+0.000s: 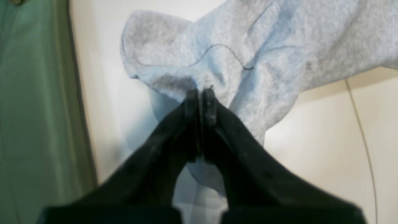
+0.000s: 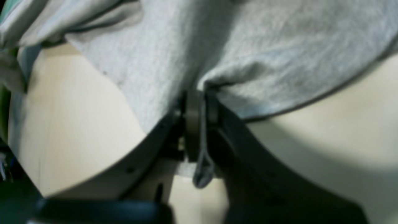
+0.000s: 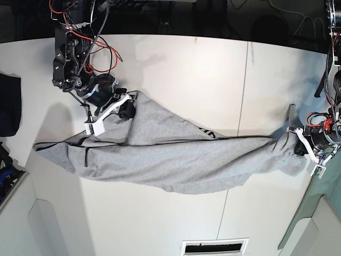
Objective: Layout the t-shirt on the table in an organized manner, then fold the t-shirt properly
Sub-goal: 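Drag the stretched shirt across the table and lay it flat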
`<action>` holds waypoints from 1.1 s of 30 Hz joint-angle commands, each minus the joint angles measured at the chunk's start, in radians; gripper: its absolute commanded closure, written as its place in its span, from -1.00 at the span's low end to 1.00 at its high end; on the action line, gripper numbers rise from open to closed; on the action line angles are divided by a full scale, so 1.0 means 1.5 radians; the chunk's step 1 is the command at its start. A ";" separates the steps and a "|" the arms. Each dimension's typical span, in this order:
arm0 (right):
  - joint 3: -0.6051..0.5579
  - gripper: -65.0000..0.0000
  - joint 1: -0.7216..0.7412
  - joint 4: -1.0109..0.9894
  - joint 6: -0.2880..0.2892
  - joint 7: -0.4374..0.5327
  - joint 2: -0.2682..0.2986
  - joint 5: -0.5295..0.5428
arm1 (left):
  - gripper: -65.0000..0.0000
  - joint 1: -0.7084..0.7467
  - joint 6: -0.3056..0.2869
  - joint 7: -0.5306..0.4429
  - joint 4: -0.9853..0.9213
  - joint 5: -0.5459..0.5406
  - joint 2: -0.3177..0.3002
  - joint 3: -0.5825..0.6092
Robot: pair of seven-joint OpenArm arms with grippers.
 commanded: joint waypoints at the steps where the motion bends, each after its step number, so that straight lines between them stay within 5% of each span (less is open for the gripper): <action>1: 0.003 1.00 0.010 0.035 0.022 0.015 0.004 0.012 | 1.00 -0.014 0.003 -0.012 0.010 -0.002 -0.024 -0.005; 5: 0.017 1.00 -0.024 0.173 0.025 0.006 0.010 0.013 | 1.00 -0.016 0.040 -0.012 0.010 -0.004 -0.067 -0.006; 8: 0.024 1.00 -0.064 0.292 0.027 -0.019 0.039 0.024 | 1.00 -0.016 0.029 -0.003 0.011 -0.028 -0.108 -0.015; 18: 0.130 1.00 -0.214 0.464 0.026 -0.097 0.203 0.144 | 1.00 0.039 -0.159 0.199 0.057 -0.307 -0.165 -0.019; 26: 0.293 1.00 -0.349 0.471 0.027 -0.116 0.209 0.189 | 1.00 0.157 -0.159 0.238 0.109 -0.399 -0.165 -0.019; 33: 0.313 1.00 -0.433 0.453 0.026 -0.116 0.201 0.187 | 1.00 0.270 -0.159 0.312 0.183 -0.481 -0.165 -0.019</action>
